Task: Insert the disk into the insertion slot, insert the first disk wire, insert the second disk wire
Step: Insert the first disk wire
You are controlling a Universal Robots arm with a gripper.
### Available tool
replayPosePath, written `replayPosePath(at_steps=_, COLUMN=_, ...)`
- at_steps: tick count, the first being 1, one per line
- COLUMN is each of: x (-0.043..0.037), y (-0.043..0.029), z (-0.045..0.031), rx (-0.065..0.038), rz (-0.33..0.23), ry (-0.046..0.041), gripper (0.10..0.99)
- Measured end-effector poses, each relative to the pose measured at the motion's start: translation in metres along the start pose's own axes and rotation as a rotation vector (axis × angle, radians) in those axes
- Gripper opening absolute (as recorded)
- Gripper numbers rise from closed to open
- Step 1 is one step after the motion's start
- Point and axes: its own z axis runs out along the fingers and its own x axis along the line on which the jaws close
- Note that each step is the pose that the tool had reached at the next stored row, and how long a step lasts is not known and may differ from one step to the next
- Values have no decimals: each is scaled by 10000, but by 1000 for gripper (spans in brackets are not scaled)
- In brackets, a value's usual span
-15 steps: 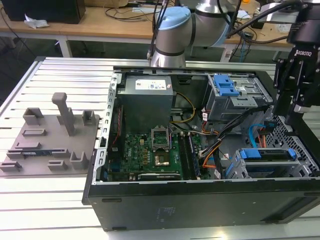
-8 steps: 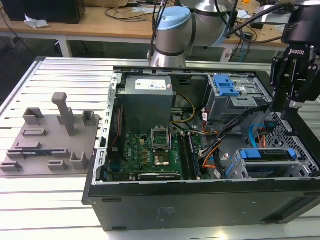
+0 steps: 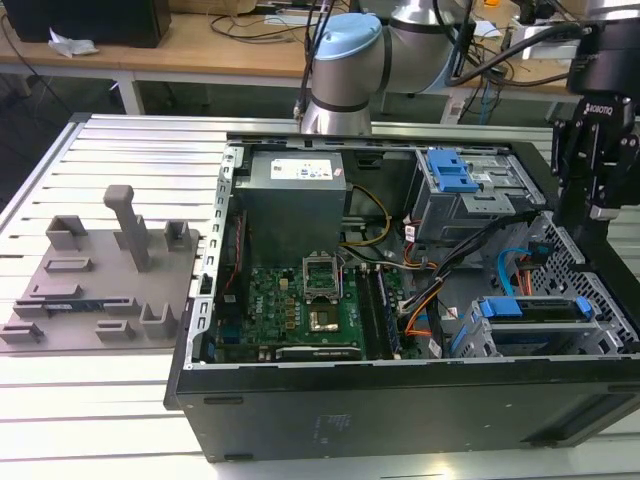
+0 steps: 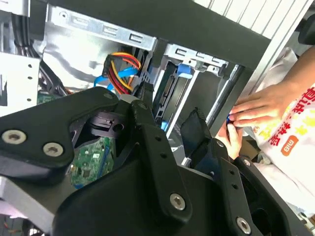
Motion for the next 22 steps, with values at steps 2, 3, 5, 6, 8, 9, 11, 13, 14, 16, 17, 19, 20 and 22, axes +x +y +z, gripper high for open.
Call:
replayPosePath(at_steps=2, x=-10, y=7, z=9, rx=-19, rz=110, ry=10, gripper=502)
replayPosePath(at_steps=3, x=-34, y=43, z=18, rx=-36, rz=154, ry=12, gripper=502)
replayPosePath(at_steps=5, x=-60, y=86, z=24, rx=-36, rz=172, ry=15, gripper=502)
replayPosePath(at_steps=6, x=-78, y=108, z=34, rx=-28, rz=179, ry=14, gripper=502)
replayPosePath(at_steps=8, x=-116, y=128, z=44, rx=-5, rz=169, ry=119, gripper=502)
replayPosePath(at_steps=9, x=-131, y=132, z=46, rx=8, rz=159, ry=159, gripper=502)
replayPosePath(at_steps=11, x=-152, y=143, z=60, rx=28, rz=137, ry=221, gripper=502)
replayPosePath(at_steps=13, x=-159, y=153, z=69, rx=36, rz=124, ry=231, gripper=502)
replayPosePath(at_steps=14, x=-163, y=162, z=75, rx=40, rz=116, ry=232, gripper=502)
replayPosePath(at_steps=16, x=-172, y=178, z=87, rx=49, rz=98, ry=231, gripper=502)
replayPosePath(at_steps=17, x=-184, y=182, z=95, rx=57, rz=72, ry=238, gripper=502)
replayPosePath(at_steps=19, x=-227, y=190, z=90, rx=56, rz=33, ry=265, gripper=502)
replayPosePath(at_steps=20, x=-244, y=193, z=90, rx=56, rz=30, ry=265, gripper=502)
replayPosePath(at_steps=22, x=-261, y=197, z=105, rx=43, rz=21, ry=283, gripper=502)
